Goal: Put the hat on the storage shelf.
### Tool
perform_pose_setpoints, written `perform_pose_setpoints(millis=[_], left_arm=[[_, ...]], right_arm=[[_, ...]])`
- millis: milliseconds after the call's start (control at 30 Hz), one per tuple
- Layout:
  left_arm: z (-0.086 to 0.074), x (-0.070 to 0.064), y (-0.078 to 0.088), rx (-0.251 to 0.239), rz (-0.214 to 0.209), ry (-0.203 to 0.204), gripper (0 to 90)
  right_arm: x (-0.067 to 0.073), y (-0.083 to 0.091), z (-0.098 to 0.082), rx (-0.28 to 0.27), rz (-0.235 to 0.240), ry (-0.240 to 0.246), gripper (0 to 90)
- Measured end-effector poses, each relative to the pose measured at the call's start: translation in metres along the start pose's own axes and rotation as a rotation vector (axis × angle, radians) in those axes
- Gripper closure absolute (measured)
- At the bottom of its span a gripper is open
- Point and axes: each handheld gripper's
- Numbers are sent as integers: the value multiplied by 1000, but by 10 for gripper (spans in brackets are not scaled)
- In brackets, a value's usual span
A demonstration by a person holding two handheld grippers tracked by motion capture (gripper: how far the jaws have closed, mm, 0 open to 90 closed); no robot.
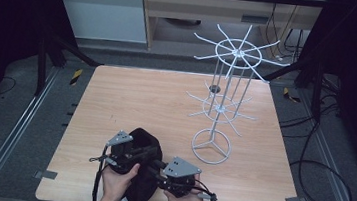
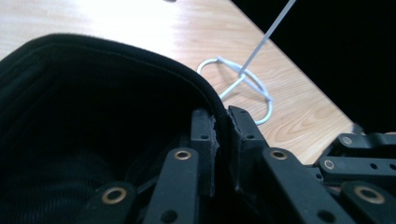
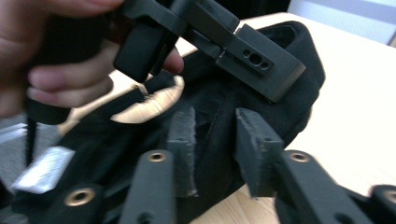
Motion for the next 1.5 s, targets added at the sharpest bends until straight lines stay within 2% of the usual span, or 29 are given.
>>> perform_pose_setpoints(millis=[167, 300, 400, 533, 633, 767, 933, 1033, 1100, 1133, 1200, 1233, 1267, 1300, 1367, 1500], left_arm=[[10, -1, 15, -58, -8, -29, 827], [19, -4, 29, -99, 2, -75, 831], [25, -8, 36, -122, 4, -110, 834], [29, -15, 42, -148, 6, -158, 836], [31, -19, 46, -168, -13, -168, 837], [34, -24, 50, -193, -33, -180, 837], [34, -28, 48, -196, -31, -198, 837], [32, -31, 45, -195, -47, -200, 837], [32, -33, 44, -194, -59, -209, 837], [32, -34, 44, -194, -61, -214, 837], [31, -36, 43, -193, -66, -222, 838], [32, -36, 44, -193, -59, -235, 839], [32, -36, 44, -193, -59, -235, 839], [32, -36, 45, -198, -57, -236, 839], [32, -35, 46, -203, -60, -236, 839], [32, -33, 46, -209, -62, -235, 840]], right_arm=[[-1, 18, 12, -54, 39, -23, 546], [-8, 38, 17, -97, 21, -44, 514], [-18, 46, 14, -94, -4, -74, 485], [-24, 39, 5, -47, 15, -117, 438], [-20, 32, 3, -19, 38, -105, 402], [-17, 25, 1, -10, 46, -101, 399], [-12, 19, -1, -8, 111, -119, 401], [-10, 13, -1, -17, 158, -146, 411], [-9, 8, -1, -14, 185, -159, 435], [-8, 6, -1, -11, 194, -156, 481], [-6, 4, -2, -8, 194, -133, 620], [-6, 4, -2, -1, 186, -123, 719], [-6, 4, -2, -1, 186, -123, 719], [-9, 6, -3, 1, 170, -125, 878], [-13, 10, -3, -2, 139, -122, 900], [-15, 13, -3, -8, 140, -120, 900]])
Point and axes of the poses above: each handheld gripper's, and its own axes: y roughly backward along the jaws, z roughly out of its top, x roughly to its left, and after that the axes turned 12 degrees about -y, right-handed
